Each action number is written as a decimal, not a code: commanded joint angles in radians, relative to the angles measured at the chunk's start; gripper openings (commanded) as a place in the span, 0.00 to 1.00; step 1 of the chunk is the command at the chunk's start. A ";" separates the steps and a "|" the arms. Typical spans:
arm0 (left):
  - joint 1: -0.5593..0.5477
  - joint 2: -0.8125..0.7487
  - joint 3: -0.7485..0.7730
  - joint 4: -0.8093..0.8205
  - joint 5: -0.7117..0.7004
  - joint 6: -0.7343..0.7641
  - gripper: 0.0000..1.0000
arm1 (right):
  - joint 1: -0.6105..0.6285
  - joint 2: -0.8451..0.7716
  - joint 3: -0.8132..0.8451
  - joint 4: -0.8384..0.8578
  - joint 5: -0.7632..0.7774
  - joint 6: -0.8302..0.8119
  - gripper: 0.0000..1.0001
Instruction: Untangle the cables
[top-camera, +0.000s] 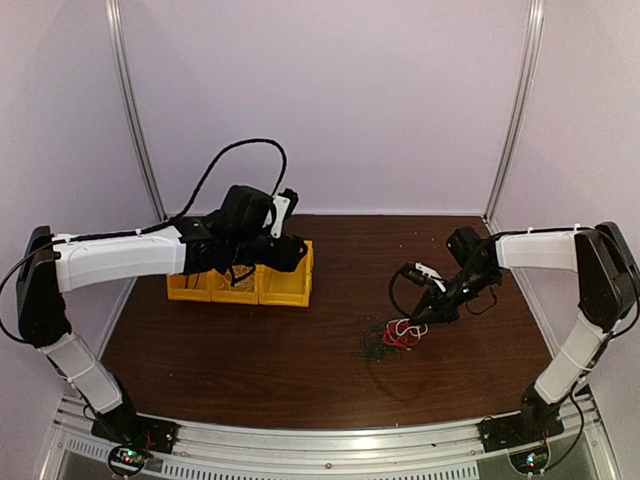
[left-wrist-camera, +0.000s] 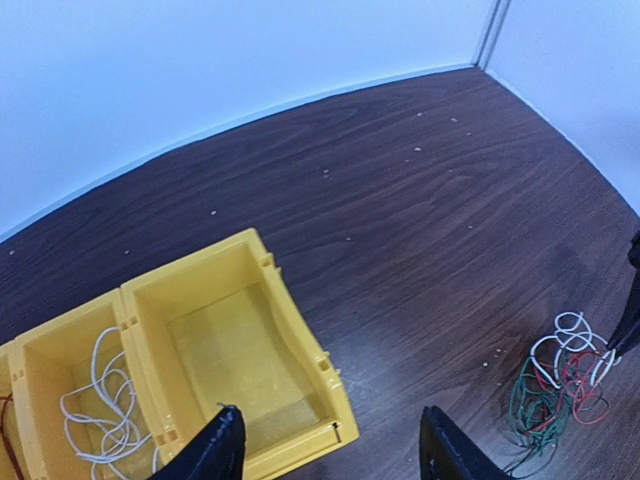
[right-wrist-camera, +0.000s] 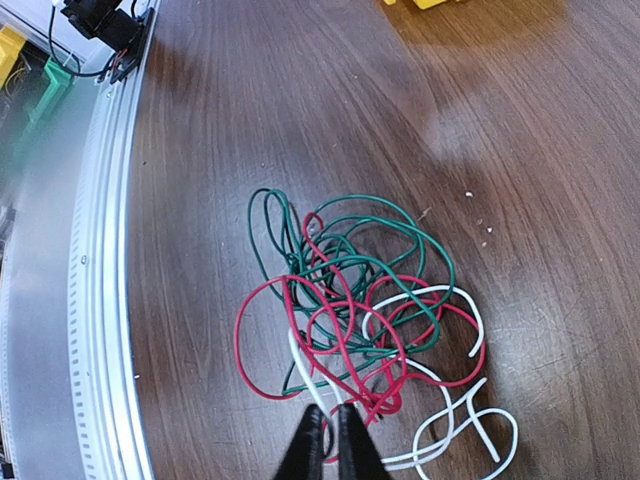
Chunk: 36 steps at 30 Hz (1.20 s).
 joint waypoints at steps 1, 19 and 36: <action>-0.058 0.039 -0.036 0.210 0.106 0.037 0.61 | 0.011 -0.002 0.043 -0.053 -0.036 -0.037 0.00; -0.305 0.443 0.049 1.100 0.428 -0.029 0.57 | 0.086 -0.180 0.465 -0.445 -0.184 -0.136 0.00; -0.252 0.703 0.138 1.143 0.368 -0.085 0.12 | 0.074 -0.240 0.931 -0.375 -0.394 0.109 0.00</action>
